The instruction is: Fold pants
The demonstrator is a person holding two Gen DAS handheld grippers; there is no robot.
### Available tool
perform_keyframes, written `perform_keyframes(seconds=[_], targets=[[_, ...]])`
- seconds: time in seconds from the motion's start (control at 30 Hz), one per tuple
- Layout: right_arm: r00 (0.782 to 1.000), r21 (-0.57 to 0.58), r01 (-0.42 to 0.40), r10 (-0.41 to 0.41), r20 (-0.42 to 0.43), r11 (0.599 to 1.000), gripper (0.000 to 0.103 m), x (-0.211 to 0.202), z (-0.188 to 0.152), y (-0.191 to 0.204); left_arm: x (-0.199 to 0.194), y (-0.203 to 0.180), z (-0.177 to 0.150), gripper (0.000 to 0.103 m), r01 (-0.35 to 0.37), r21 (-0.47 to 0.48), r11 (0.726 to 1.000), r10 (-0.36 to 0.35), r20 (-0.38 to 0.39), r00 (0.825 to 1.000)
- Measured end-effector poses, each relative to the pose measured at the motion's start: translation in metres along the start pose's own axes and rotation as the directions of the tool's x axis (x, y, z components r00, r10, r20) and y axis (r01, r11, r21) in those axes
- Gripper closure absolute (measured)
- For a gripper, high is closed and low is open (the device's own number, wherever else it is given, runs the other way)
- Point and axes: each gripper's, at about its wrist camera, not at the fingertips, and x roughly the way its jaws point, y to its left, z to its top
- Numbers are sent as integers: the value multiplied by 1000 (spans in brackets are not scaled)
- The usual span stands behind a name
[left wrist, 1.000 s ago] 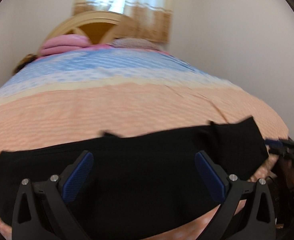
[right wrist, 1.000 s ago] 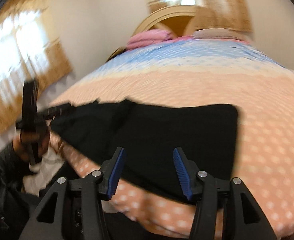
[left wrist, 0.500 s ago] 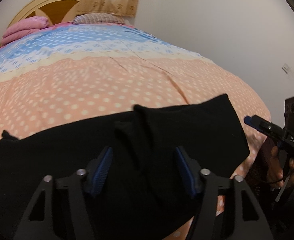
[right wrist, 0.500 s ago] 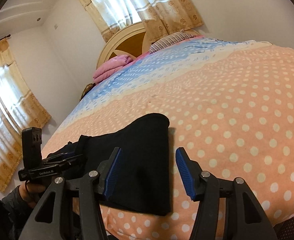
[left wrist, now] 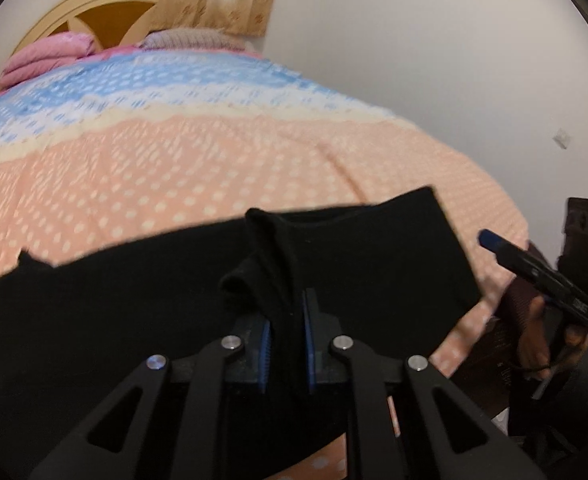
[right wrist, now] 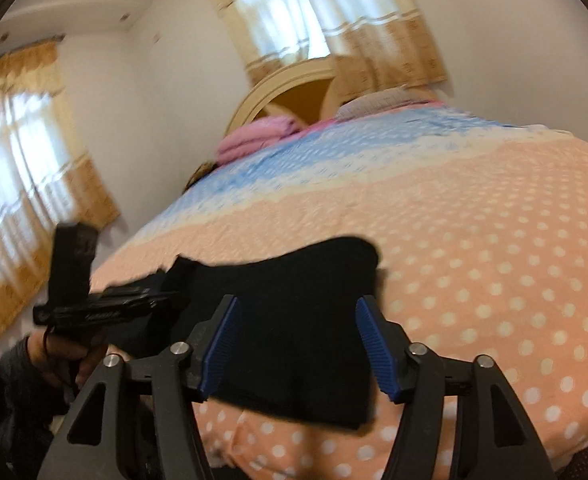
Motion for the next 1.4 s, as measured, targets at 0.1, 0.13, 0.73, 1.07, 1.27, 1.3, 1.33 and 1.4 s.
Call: perform_keyframes(seconds=[0.1, 0.13, 0.73, 1.07, 1.27, 1.3, 1.33, 1.4], targets=[[998, -22, -7, 5, -67, 1000, 40, 12, -5, 3, -2, 6, -4, 88, 10, -47, 999, -10, 14, 1000], [997, -24, -4, 2, -74, 1000, 40, 14, -6, 2, -3, 7, -4, 88, 13, -52, 999, -12, 21, 1000], [980, -24, 101, -103, -170, 995, 32, 85, 28, -13, 3, 5, -11, 59, -54, 7, 999, 54, 49, 997], [975, -27, 15, -20, -221, 1000, 31, 23, -7, 13, -6, -2, -22, 17, -166, 72, 983, 159, 92, 983], [961, -194, 75, -123, -247, 978, 30, 27, -24, 34, -13, 11, -29, 16, -182, 35, 983, 178, 94, 980], [967, -181, 52, -95, -237, 982, 30, 24, -21, 37, -16, 13, -29, 16, -193, 31, 981, 189, 99, 977], [973, -158, 24, -59, -224, 987, 30, 23, -16, 39, -22, 18, -31, 16, -210, 26, 977, 206, 106, 973], [980, -130, -29, 2, -199, 991, 30, 22, -8, 45, -33, 32, -34, 15, -243, 0, 970, 241, 117, 963]])
